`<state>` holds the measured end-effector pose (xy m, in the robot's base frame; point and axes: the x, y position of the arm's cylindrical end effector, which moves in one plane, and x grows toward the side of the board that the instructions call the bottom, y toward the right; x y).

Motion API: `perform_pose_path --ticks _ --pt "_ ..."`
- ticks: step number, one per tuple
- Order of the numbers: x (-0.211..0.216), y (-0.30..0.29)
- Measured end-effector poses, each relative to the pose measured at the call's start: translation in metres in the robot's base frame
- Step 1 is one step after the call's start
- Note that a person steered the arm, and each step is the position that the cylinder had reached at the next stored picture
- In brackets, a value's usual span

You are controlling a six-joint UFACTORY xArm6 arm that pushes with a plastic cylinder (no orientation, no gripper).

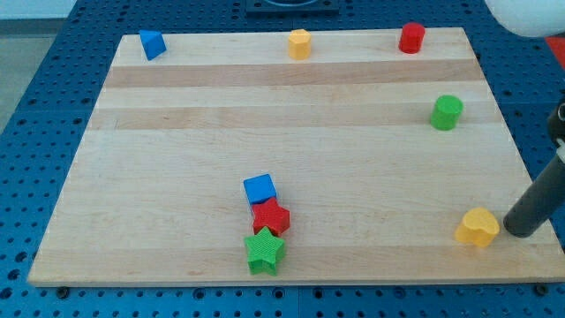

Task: Move the yellow heart horizontally to the right side of the red star

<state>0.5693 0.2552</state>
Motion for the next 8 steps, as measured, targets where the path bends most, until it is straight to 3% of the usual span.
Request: perform_pose_path --ticks 8 --pt "0.021 -0.061"
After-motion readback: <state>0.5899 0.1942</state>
